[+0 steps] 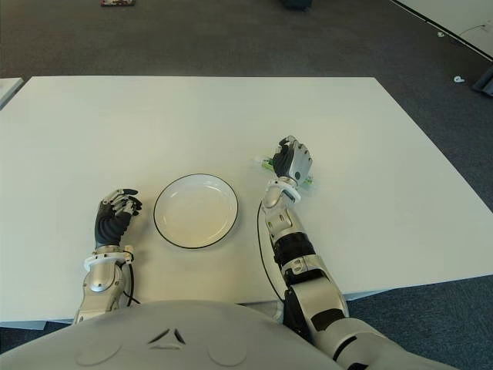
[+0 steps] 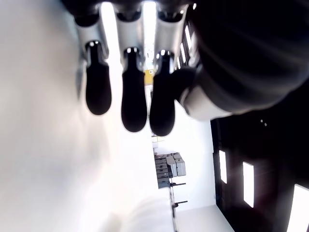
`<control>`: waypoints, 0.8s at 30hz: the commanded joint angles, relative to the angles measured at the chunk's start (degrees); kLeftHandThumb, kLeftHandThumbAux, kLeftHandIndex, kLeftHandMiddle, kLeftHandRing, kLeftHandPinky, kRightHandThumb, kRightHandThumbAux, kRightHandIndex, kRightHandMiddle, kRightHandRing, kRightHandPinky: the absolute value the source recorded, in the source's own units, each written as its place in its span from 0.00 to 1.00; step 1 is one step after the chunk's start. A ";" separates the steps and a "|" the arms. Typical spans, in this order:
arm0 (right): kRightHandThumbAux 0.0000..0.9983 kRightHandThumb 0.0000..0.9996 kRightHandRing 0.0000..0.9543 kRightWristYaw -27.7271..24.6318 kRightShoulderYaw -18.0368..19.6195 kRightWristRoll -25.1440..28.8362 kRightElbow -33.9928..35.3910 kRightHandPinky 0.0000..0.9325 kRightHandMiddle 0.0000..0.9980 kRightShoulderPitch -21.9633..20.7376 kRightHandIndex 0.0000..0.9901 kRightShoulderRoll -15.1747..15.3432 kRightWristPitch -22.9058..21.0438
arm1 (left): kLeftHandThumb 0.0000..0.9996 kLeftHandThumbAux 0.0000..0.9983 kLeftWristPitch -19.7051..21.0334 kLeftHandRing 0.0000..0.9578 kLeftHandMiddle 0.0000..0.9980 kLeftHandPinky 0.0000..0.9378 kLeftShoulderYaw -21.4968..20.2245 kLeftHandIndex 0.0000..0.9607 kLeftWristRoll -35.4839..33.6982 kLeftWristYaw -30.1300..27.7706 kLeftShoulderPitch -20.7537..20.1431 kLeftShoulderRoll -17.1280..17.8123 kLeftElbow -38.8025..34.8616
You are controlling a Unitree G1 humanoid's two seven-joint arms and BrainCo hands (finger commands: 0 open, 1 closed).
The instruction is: Put the toothpaste on the table into the plate.
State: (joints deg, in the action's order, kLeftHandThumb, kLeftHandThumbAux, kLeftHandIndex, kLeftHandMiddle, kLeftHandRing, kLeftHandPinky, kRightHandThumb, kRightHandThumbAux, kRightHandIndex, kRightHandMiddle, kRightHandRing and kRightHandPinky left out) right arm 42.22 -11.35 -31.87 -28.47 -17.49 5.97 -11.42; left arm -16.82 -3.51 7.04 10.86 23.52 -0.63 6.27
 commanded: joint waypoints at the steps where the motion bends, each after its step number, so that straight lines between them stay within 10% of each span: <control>1: 0.72 0.71 0.86 -3.84 -0.73 -0.98 4.15 0.89 0.80 1.50 0.44 0.96 -1.45 | 0.70 0.72 2.23 0.61 0.59 0.61 -0.01 0.45 -0.29 -0.62 0.96 0.08 2.08; 7: 0.72 0.70 0.74 -15.93 -2.70 -2.04 11.19 0.77 0.69 3.34 0.43 5.31 -3.88 | 0.70 0.72 2.26 0.60 0.58 0.59 -0.05 0.45 -0.12 -0.40 0.99 0.10 2.06; 9: 0.59 0.52 0.43 -24.24 -3.83 -2.16 15.17 0.46 0.41 4.14 0.26 8.70 -5.41 | 0.70 0.72 2.33 0.60 0.58 0.59 -0.05 0.45 -0.04 -0.29 1.03 0.06 2.00; 14: 0.42 0.39 0.09 -42.79 -7.64 -3.43 21.33 0.10 0.09 4.21 0.05 15.19 -12.06 | 0.70 0.72 2.55 0.60 0.58 0.60 -0.20 0.45 -0.50 -0.38 1.09 -0.20 1.90; 24: 0.24 0.40 0.00 -59.31 -12.93 -9.34 24.41 0.00 0.00 1.45 0.00 21.15 -18.85 | 0.70 0.72 0.49 0.61 0.59 0.60 0.04 0.45 -0.28 -0.58 0.86 0.00 2.69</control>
State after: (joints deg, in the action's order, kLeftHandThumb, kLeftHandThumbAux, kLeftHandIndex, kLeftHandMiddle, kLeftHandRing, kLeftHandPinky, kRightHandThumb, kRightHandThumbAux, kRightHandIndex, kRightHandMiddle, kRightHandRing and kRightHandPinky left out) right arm -5.26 -19.93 -38.00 -7.19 -14.51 23.72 -24.62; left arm -18.40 -3.55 7.05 10.86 23.53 -0.60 6.07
